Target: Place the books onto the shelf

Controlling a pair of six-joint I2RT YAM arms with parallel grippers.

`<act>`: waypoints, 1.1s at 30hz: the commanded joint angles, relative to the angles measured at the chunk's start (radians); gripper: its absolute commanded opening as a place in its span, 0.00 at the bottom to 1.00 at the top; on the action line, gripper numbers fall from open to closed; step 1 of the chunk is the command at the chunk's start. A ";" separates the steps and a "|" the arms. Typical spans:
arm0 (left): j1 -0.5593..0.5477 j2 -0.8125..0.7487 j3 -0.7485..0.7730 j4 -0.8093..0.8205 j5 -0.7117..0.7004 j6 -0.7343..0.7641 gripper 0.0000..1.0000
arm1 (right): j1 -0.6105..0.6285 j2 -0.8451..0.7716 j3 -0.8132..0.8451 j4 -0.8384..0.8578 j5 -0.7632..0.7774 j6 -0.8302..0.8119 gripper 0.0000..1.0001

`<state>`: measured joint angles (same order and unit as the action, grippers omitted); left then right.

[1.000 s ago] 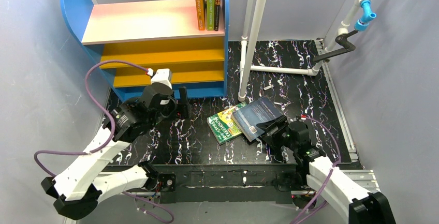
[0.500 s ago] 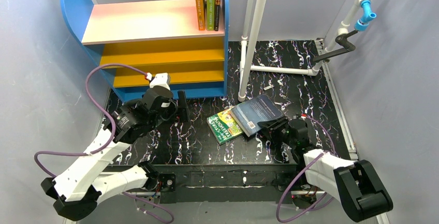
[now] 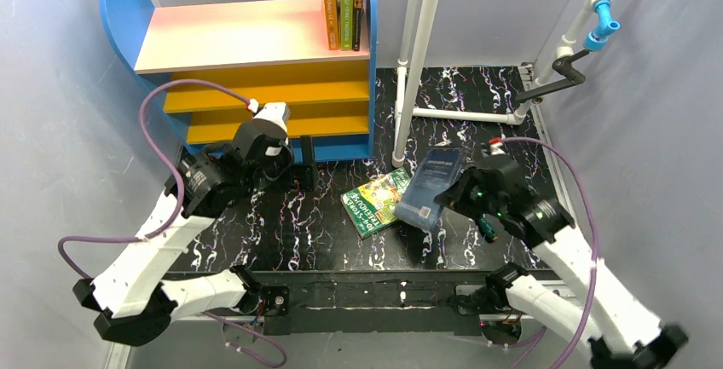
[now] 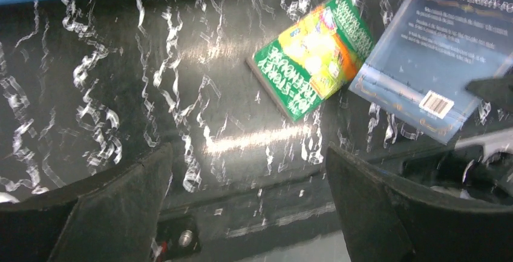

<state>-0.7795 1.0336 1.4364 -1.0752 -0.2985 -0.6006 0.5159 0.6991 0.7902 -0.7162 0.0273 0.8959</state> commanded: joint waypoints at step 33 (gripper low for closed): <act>0.118 0.325 0.344 -0.021 0.367 -0.514 0.79 | 0.673 0.569 0.612 -0.029 0.316 -0.376 0.01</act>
<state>-0.7010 1.3334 1.6970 -0.9787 0.0422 -1.0611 1.1606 1.3094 1.3930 -0.8635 0.2859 0.5751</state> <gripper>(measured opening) 0.785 0.190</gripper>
